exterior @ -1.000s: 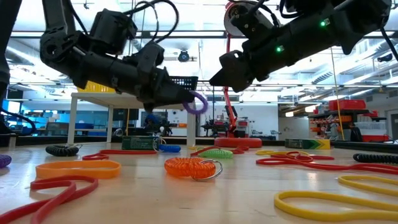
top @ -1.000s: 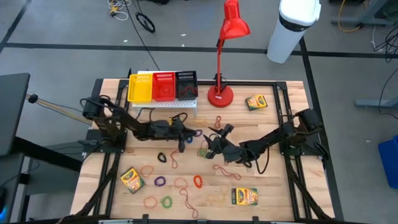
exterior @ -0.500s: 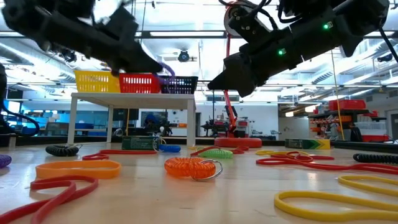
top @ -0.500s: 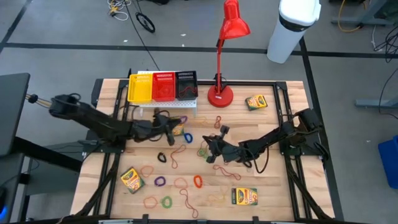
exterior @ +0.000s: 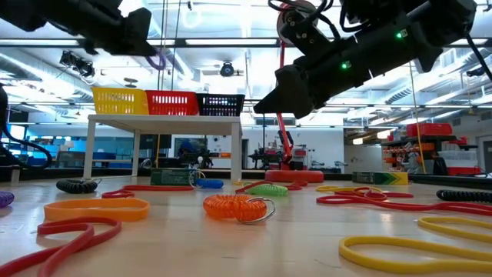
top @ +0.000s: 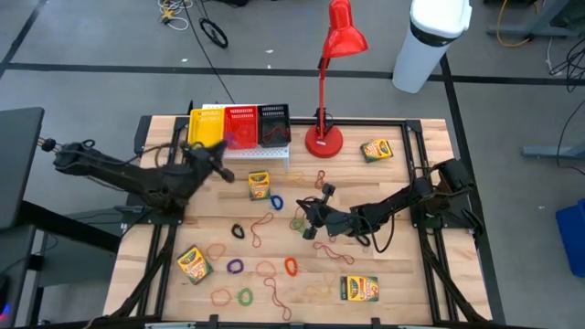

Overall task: Pick & Place Office Desk Supplies
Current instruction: Put the violet spring rubber band into the yellow bin on the shelf, then put the red rubber band into the black bin on the shelf

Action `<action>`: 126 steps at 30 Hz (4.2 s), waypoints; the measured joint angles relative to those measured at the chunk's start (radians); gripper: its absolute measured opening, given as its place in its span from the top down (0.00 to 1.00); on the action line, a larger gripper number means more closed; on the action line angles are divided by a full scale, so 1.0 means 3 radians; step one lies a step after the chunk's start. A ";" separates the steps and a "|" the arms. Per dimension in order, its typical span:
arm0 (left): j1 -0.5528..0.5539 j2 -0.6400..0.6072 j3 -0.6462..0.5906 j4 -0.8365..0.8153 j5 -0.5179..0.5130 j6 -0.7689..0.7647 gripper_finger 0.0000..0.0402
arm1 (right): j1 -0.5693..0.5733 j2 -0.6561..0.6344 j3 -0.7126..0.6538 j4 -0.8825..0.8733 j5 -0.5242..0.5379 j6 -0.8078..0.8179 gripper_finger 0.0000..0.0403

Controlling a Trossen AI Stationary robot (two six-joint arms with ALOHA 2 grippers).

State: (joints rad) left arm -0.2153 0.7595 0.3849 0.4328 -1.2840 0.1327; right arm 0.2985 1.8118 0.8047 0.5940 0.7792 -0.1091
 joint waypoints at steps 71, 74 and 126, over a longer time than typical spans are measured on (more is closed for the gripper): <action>0.3274 0.0793 0.1622 -0.3880 0.2690 -0.0903 0.84 | -0.0037 0.0000 0.0000 -0.0007 -0.0133 0.0087 0.96; 0.3273 0.0793 0.1622 -0.3877 0.2690 -0.0903 0.82 | -0.0037 0.0000 0.0000 -0.0011 -0.0133 0.0087 0.96; 0.0444 -0.0283 -0.0438 -0.0009 0.2747 -0.0181 0.94 | -0.0136 0.0000 0.0000 0.0003 -0.0201 0.0141 0.96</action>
State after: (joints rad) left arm -0.0822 0.6747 0.2535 0.4300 -0.4599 0.0784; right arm 0.2577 1.8118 0.8047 0.5949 0.7190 -0.0668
